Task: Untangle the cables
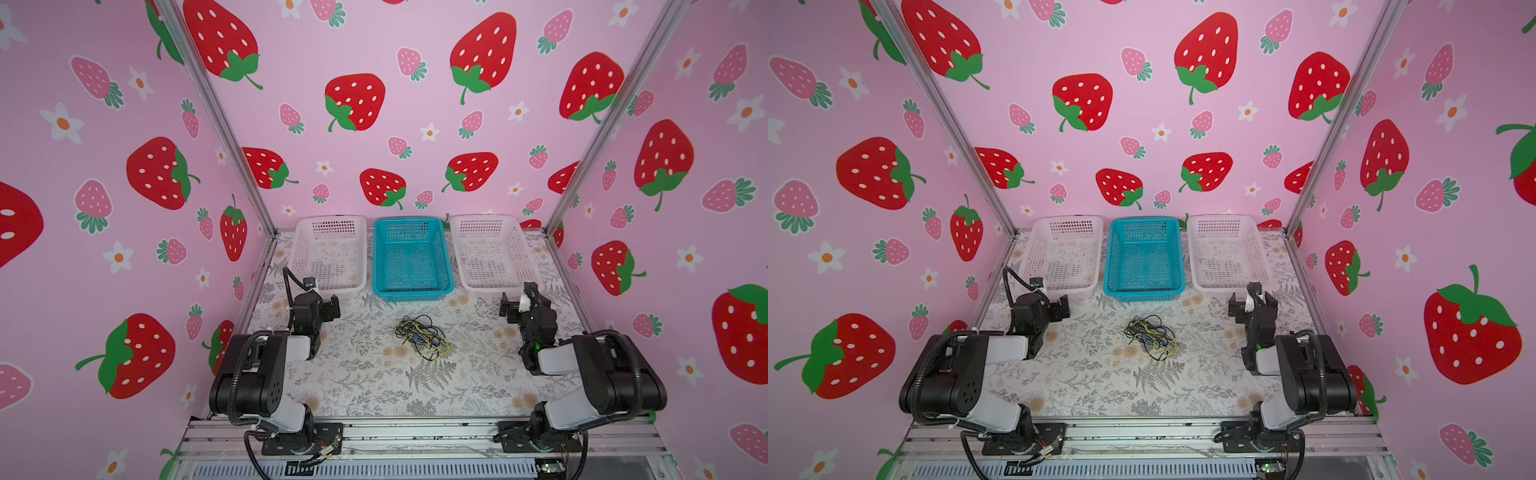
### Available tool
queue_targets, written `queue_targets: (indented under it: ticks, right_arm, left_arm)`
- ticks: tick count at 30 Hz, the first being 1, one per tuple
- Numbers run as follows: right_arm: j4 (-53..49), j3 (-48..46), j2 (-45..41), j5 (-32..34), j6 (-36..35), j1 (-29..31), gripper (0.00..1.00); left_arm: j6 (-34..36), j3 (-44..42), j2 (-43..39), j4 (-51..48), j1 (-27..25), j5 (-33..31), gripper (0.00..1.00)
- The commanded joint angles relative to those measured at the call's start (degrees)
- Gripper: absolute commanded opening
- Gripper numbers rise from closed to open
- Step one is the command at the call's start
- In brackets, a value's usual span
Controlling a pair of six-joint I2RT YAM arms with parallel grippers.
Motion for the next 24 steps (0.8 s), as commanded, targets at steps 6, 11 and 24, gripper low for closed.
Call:
queue_targets:
  ticks: [6,11,24]
  right_arm:
    - [-11.5,-0.7,-19.3,2.9,5.4,1.9,0.99]
    - [-23.3,0.9,-33.3,-0.6,18.2,2.5,0.99]
    - [-46.9,11.3,-41.1,-17.0,39.4,5.6,0.99]
  left_arm:
    - [0.6,4.9,-9.6,-13.8,0.3,2.8,0.99]
    - [-3.6,4.6,-16.7,-19.8,0.3,2.7,0.99]
    - [-27.0,3.6,-44.6,-34.6,-0.3,6.6,0.99]
